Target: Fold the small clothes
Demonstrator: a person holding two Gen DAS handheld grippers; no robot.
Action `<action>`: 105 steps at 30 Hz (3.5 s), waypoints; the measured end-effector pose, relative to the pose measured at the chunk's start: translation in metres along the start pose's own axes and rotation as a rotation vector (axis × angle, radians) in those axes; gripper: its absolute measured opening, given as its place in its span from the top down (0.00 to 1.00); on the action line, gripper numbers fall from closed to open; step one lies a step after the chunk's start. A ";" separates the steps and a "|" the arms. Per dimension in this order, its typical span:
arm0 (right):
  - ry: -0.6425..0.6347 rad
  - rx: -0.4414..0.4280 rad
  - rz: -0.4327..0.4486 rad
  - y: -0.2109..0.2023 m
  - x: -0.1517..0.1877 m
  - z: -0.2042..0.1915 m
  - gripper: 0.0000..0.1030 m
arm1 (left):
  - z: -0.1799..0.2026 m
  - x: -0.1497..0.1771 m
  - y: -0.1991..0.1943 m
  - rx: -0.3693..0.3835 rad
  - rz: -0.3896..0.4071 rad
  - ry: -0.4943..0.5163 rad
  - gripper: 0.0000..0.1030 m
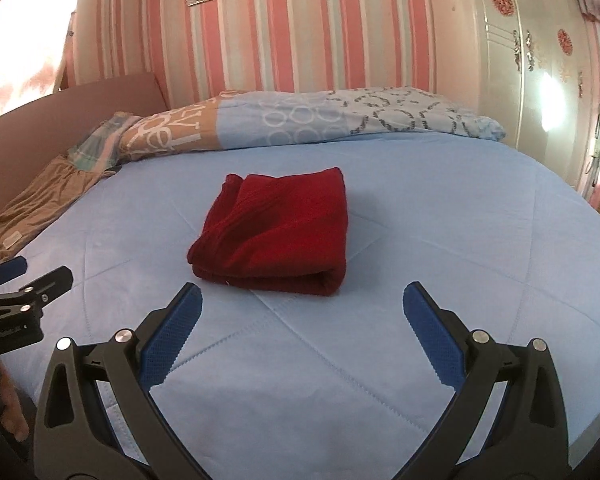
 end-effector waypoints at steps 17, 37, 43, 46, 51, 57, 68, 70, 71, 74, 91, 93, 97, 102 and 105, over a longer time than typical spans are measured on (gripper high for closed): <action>-0.047 0.044 0.027 -0.018 -0.006 -0.010 0.03 | -0.004 -0.012 -0.033 -0.008 0.082 -0.005 0.02; -0.068 0.068 0.039 -0.027 -0.007 -0.013 0.03 | -0.007 -0.010 -0.035 -0.021 0.091 -0.004 0.02; -0.075 0.073 0.047 -0.031 -0.009 -0.013 0.03 | -0.007 -0.010 -0.035 -0.015 0.087 -0.008 0.02; -0.075 0.073 0.050 -0.031 -0.010 -0.014 0.03 | -0.008 -0.011 -0.036 -0.016 0.094 -0.009 0.02; -0.078 0.072 0.052 -0.032 -0.012 -0.015 0.03 | -0.008 -0.011 -0.036 -0.014 0.093 -0.010 0.02; -0.081 0.073 0.054 -0.033 -0.012 -0.015 0.03 | -0.009 -0.012 -0.037 -0.014 0.089 -0.019 0.02; -0.083 0.076 0.053 -0.032 -0.012 -0.014 0.03 | -0.010 -0.016 -0.038 -0.035 0.099 -0.023 0.02; -0.084 0.078 0.052 -0.031 -0.012 -0.013 0.03 | -0.007 -0.017 -0.039 -0.043 0.109 -0.016 0.02; -0.084 0.078 0.052 -0.031 -0.011 -0.013 0.03 | -0.007 -0.018 -0.039 -0.042 0.110 -0.013 0.02; -0.085 0.079 0.053 -0.031 -0.011 -0.013 0.03 | -0.004 -0.018 -0.039 -0.034 0.105 -0.014 0.02; -0.095 0.084 0.056 -0.030 -0.014 -0.010 0.03 | -0.006 -0.018 -0.037 -0.034 0.093 -0.032 0.02; -0.098 0.085 0.057 -0.029 -0.014 -0.010 0.03 | -0.005 -0.018 -0.038 -0.035 0.093 -0.031 0.02; -0.099 0.085 0.059 -0.030 -0.015 -0.011 0.03 | -0.005 -0.018 -0.037 -0.025 0.088 -0.038 0.02; -0.099 0.085 0.060 -0.030 -0.016 -0.011 0.03 | -0.005 -0.018 -0.037 -0.033 0.089 -0.034 0.02; -0.100 0.085 0.058 -0.031 -0.016 -0.011 0.03 | -0.005 -0.018 -0.038 -0.033 0.088 -0.034 0.02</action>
Point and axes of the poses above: each gripper's, at about its wrist camera, not at the fingertips, and y roughly the way its jaws point, z to its right, x to its underside, the point moved 7 cm from there along y, roughly the way its jaws point, and after that the axes turned 6 degrees about -x, right-handed, at the moved point
